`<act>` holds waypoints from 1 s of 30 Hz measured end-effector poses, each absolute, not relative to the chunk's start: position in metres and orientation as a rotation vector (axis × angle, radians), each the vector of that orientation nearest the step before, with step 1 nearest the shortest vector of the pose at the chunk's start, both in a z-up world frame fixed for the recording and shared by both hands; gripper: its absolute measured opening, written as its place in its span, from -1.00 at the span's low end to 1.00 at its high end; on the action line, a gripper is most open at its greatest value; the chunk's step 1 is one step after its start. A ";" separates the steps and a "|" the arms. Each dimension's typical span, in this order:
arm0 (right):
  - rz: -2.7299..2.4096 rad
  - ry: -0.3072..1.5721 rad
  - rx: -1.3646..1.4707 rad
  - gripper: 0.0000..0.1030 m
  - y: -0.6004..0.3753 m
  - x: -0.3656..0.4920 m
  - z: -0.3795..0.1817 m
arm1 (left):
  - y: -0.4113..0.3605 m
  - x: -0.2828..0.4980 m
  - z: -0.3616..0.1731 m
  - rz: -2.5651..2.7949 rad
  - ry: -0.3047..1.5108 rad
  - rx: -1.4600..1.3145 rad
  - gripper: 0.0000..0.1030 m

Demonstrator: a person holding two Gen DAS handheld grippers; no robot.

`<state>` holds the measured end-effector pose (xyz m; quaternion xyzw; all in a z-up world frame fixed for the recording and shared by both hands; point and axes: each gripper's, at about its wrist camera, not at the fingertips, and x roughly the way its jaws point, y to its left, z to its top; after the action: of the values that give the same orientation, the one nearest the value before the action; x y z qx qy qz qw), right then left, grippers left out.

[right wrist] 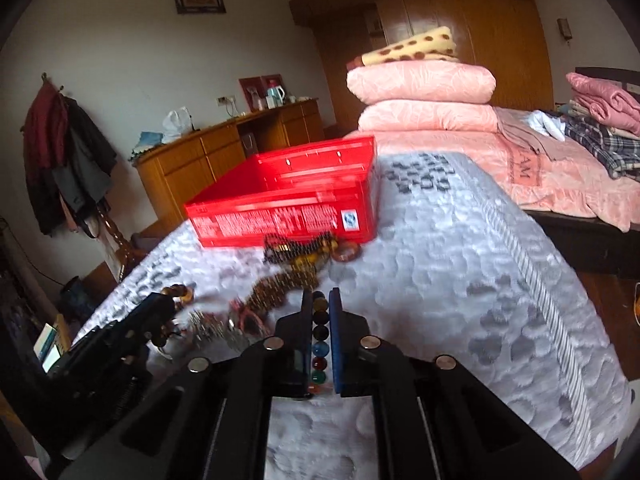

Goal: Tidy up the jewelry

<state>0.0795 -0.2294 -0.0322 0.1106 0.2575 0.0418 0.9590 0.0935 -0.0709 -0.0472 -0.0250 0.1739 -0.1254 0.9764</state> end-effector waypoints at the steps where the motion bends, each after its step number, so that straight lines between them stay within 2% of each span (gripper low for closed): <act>1: 0.086 0.516 0.225 -0.85 -0.229 0.082 -0.028 | -0.068 0.094 -0.040 -0.251 0.338 -0.059 -0.80; 12: 0.108 0.414 0.235 -0.85 -0.230 0.128 0.021 | -0.073 0.139 0.020 -0.234 0.244 -0.079 -0.80; 23: 0.128 0.413 0.265 -0.85 -0.240 0.218 0.038 | -0.087 0.250 0.044 -0.256 0.366 -0.104 -0.80; 30: 0.121 0.473 0.294 -0.85 -0.242 0.260 0.022 | -0.090 0.288 0.046 -0.268 0.390 -0.118 -0.80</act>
<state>0.2598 -0.2422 0.0220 0.1448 0.2333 0.0599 0.9597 0.2882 -0.0899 0.0458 -0.0583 0.1931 -0.1327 0.9704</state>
